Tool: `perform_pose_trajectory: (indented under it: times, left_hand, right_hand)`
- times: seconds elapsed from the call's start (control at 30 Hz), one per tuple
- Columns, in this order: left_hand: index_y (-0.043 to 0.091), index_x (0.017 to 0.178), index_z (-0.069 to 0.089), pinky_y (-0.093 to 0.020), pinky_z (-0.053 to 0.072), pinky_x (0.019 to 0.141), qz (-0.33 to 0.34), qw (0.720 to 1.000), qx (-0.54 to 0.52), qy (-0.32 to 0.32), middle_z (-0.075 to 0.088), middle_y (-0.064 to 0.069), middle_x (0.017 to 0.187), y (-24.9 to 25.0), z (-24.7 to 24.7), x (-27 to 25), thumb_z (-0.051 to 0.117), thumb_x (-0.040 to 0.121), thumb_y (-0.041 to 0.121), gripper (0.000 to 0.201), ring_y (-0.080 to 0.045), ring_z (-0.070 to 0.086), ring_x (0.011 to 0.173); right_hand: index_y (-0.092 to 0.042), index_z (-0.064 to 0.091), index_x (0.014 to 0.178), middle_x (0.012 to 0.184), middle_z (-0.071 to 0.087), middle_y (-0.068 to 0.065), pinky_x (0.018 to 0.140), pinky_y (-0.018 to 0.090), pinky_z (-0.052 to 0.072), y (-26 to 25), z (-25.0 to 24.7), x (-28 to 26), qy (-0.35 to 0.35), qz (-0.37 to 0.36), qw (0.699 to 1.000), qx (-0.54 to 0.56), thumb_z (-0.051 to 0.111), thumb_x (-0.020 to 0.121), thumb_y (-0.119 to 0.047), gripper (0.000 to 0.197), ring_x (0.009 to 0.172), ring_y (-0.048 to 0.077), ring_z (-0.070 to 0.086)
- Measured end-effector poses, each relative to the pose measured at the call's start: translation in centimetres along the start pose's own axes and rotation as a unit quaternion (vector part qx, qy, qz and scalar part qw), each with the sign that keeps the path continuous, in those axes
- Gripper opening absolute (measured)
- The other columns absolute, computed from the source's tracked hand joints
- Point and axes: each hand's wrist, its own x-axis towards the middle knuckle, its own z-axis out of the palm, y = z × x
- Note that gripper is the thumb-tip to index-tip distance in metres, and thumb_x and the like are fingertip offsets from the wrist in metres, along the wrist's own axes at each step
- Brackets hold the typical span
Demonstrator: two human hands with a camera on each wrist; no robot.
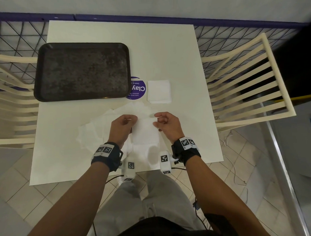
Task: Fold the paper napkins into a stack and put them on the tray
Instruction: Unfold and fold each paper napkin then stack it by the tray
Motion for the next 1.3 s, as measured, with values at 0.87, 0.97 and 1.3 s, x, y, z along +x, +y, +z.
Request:
perform_pose_trajectory:
  times: [0.87, 0.97, 1.3]
  left_hand:
    - [0.018, 0.100, 0.075, -0.024, 0.054, 0.085, 0.102, 0.973, 0.208, 0.000, 0.076, 0.005, 0.097, 0.4, -0.2, -1.0, 0.071, 0.098, 0.023, 0.006, -0.014, 0.070, 0.092]
    - [0.018, 0.101, 0.069, -0.014, 0.047, 0.078, 0.135, 0.964, 0.230, 0.018, 0.072, 0.009, 0.097, 0.6, 0.0, -1.2, 0.065, 0.102, 0.022, 0.005, -0.008, 0.066, 0.090]
    - [0.020, 0.108, 0.062, -0.009, 0.040, 0.064, 0.162, 0.960, 0.219, 0.058, 0.066, -0.002, 0.094, 0.6, -0.7, -1.3, 0.053, 0.107, 0.024, 0.010, -0.010, 0.058, 0.079]
  right_hand:
    - [-0.030, 0.076, 0.087, 0.087, 0.073, -0.012, 0.087, 0.043, 0.054, -1.6, 3.4, 0.5, -0.048, -0.108, 0.958, -0.262, 0.074, 0.084, -0.035, 0.006, 0.081, 0.006, 0.062]
    - [-0.026, 0.077, 0.088, 0.087, 0.073, -0.012, 0.086, 0.036, 0.054, -1.9, 3.0, 0.4, -0.045, -0.095, 0.963, -0.249, 0.073, 0.085, -0.035, 0.010, 0.086, 0.009, 0.064]
    - [-0.032, 0.073, 0.081, 0.078, 0.071, -0.008, 0.083, 0.031, 0.054, -1.8, 0.1, 0.4, -0.017, -0.066, 0.983, -0.169, 0.073, 0.091, -0.020, 0.016, 0.075, 0.012, 0.063]
